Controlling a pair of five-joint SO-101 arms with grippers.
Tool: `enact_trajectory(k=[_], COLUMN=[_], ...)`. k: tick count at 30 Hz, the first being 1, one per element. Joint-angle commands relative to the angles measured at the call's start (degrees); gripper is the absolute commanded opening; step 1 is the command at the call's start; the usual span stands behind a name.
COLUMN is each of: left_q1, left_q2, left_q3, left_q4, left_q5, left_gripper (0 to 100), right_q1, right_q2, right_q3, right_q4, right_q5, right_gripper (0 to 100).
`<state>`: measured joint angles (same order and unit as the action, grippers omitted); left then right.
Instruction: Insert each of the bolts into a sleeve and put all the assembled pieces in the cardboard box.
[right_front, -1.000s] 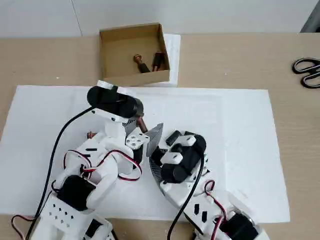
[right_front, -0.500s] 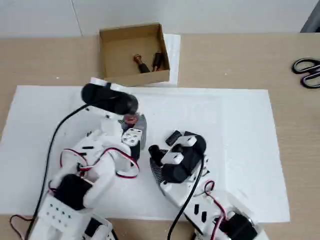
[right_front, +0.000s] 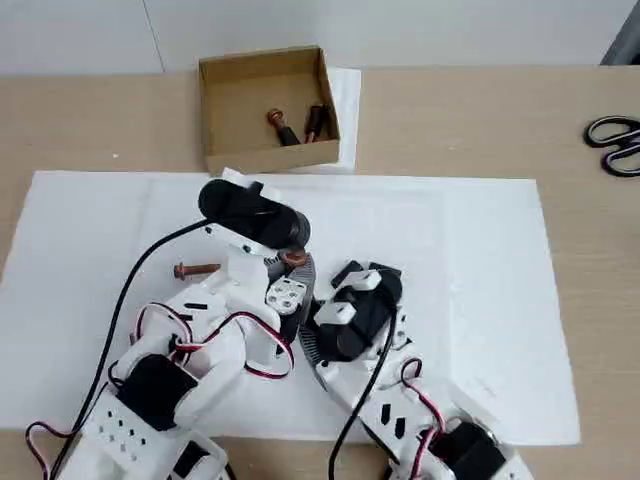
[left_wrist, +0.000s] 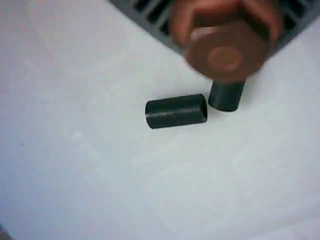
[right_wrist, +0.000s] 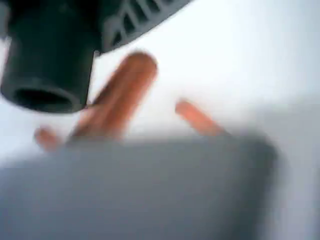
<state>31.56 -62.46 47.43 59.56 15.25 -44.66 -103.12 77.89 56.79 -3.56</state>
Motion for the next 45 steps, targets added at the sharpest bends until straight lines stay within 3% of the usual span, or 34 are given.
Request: enact_trajectory(k=[1, 8, 18, 28, 34, 45], left_q1=[0.0, -5.27, -3.78, -3.78, -8.62, -9.76], left_q2=[-0.62, -0.09, -0.09, -0.09, -0.09, -0.09], left_q3=[-5.49, -11.47, -11.56, -7.34, -6.99, -5.58], left_q4=[0.18, 0.18, 5.71, 2.37, 1.67, 1.76], left_q5=[0.09, -0.18, 4.04, 11.43, 15.65, 19.34], left_gripper=[0, 0, 0, 0, 0, 1], right_q1=[0.31, 0.31, 0.4, 0.4, 0.31, -0.04], right_q2=[0.4, 0.31, 0.4, 0.4, -0.04, -0.04], right_q3=[0.35, 3.16, 4.48, 4.48, 3.87, 0.26], right_q4=[-1.36, -1.71, -5.49, -5.41, -5.41, -0.84], right_q5=[-0.44, 0.79, 0.79, 0.7, 0.7, -2.29], right_gripper=[0.2, 0.2, 0.2, 0.2, 0.2, 0.2])
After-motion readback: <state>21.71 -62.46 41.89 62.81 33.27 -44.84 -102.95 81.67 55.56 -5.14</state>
